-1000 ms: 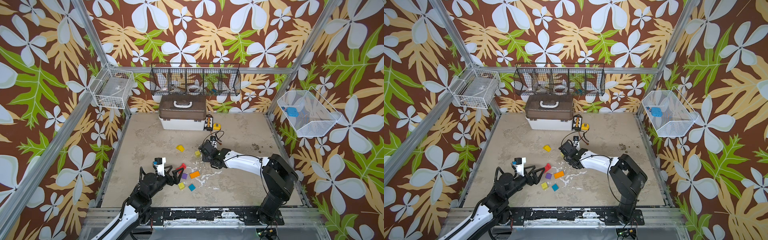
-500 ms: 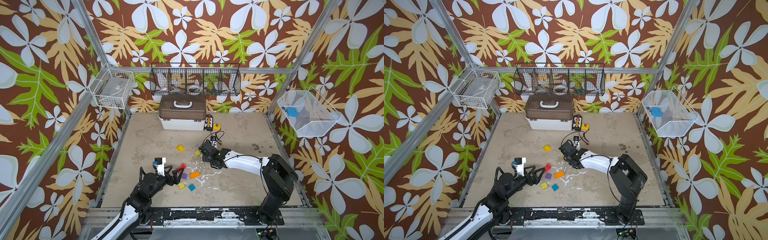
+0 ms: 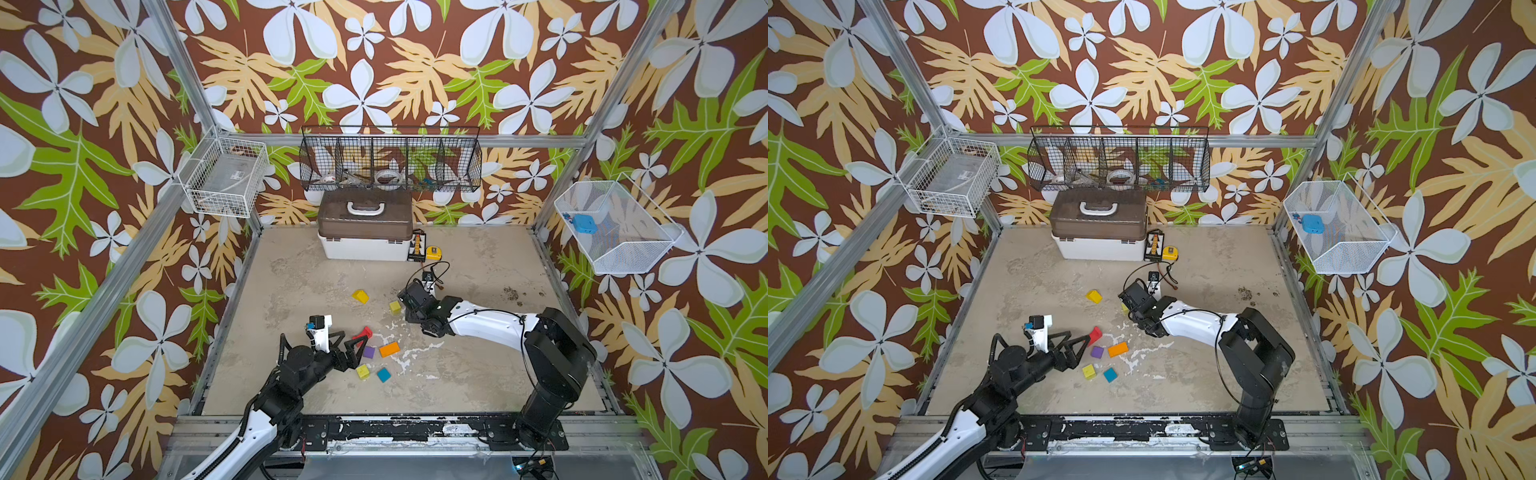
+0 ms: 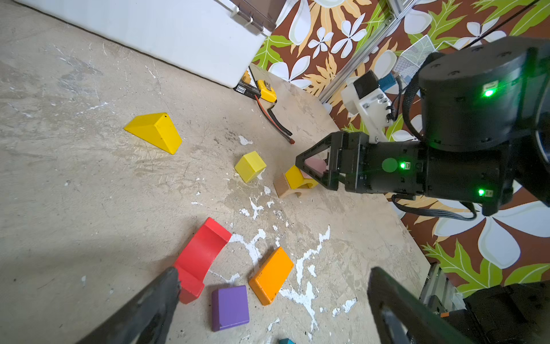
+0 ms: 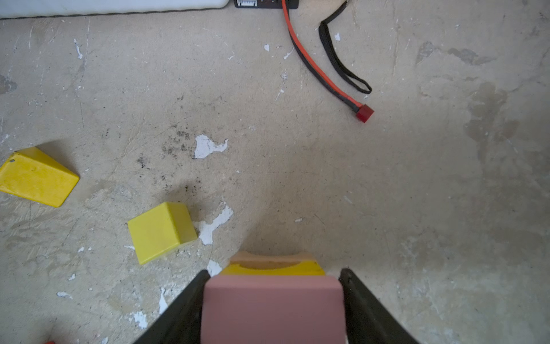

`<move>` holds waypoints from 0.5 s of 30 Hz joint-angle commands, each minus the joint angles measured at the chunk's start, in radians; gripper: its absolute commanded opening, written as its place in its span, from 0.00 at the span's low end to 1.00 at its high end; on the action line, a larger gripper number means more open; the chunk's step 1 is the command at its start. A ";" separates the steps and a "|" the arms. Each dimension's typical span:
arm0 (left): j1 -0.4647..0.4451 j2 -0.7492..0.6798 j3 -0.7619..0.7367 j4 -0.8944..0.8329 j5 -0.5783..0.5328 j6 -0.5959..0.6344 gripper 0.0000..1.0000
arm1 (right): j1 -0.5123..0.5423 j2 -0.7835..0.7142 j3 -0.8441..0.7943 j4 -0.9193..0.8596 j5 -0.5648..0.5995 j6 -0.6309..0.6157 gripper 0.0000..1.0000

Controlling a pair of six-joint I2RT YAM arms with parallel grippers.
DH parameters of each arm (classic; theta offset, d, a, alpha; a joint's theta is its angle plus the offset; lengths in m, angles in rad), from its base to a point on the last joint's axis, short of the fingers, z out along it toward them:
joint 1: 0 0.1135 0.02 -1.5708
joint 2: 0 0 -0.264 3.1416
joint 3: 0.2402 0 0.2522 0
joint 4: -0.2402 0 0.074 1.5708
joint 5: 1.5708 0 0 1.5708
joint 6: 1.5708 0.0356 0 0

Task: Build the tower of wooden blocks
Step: 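Hold the pink block steady on the yellow block with the right gripper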

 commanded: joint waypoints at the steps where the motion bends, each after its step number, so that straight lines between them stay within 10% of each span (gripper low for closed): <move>1: -0.002 0.002 0.005 0.037 0.006 -0.003 1.00 | 0.000 -0.003 0.001 -0.004 0.023 0.009 0.69; 15: -0.002 0.005 0.005 0.041 0.005 -0.001 1.00 | 0.001 -0.005 0.003 0.008 0.009 0.002 0.69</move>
